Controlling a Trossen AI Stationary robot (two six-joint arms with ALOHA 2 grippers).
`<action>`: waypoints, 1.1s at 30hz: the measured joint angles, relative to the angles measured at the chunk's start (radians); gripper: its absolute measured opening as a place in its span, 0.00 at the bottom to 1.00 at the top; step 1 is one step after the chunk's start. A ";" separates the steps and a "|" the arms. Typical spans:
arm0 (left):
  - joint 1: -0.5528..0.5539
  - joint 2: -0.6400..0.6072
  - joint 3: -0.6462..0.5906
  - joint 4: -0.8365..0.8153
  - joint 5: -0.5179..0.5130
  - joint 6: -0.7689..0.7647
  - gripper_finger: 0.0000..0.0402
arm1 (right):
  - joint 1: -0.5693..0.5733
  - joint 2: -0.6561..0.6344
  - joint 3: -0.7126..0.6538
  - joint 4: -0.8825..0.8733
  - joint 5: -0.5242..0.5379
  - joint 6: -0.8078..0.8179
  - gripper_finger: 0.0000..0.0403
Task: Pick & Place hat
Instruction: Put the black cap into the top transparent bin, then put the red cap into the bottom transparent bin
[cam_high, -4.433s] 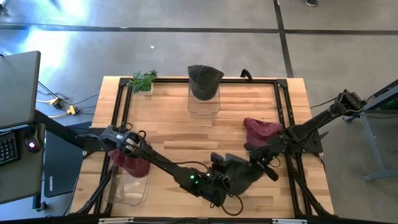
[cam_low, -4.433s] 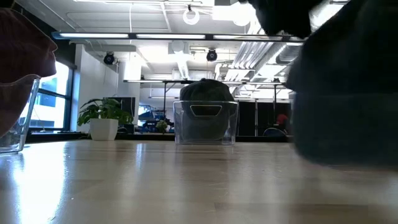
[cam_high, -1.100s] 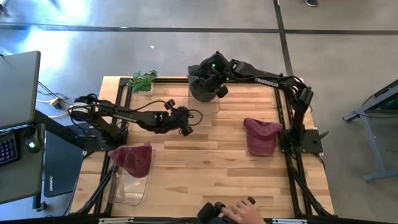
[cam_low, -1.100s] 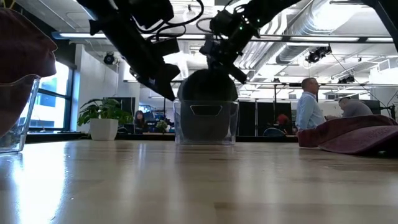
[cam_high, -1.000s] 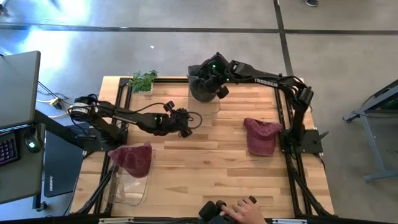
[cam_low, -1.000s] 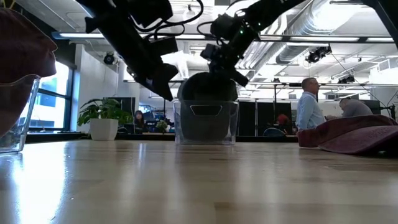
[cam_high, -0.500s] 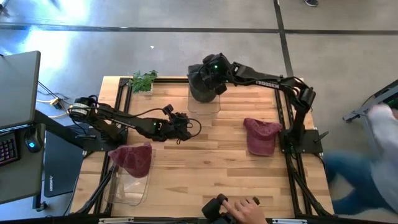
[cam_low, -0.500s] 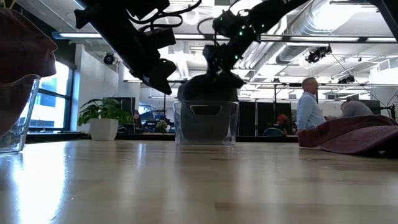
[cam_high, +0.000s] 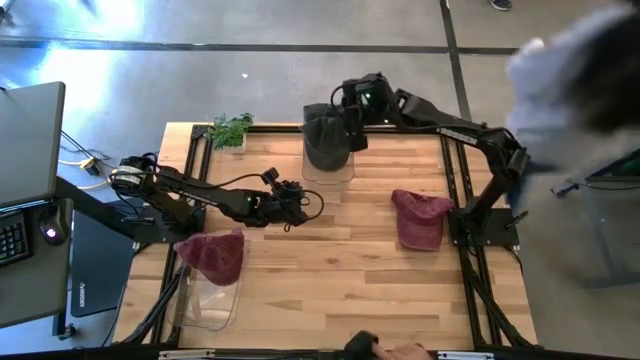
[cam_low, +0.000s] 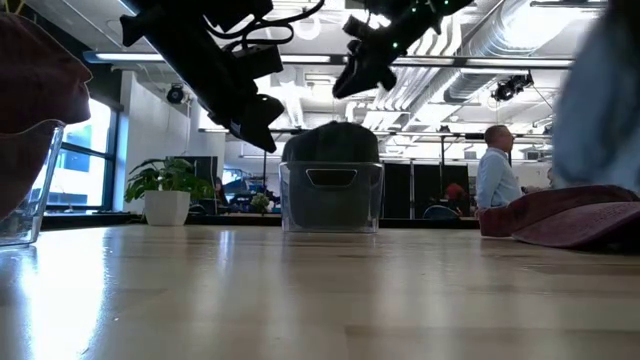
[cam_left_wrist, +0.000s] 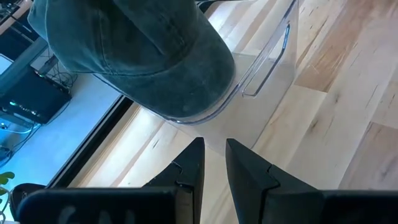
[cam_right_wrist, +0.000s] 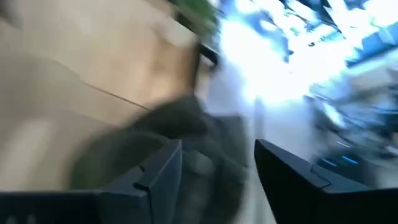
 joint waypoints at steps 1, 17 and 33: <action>0.000 0.000 0.000 0.000 0.001 0.000 0.15 | 0.000 -0.002 0.000 -0.021 -0.046 0.015 0.46; 0.000 0.000 0.000 0.011 0.011 -0.002 0.15 | 0.031 0.013 -0.335 0.237 -0.072 0.169 0.05; -0.107 0.001 0.216 -0.183 0.119 0.018 0.15 | 0.192 -0.246 -0.503 0.556 0.333 0.250 0.02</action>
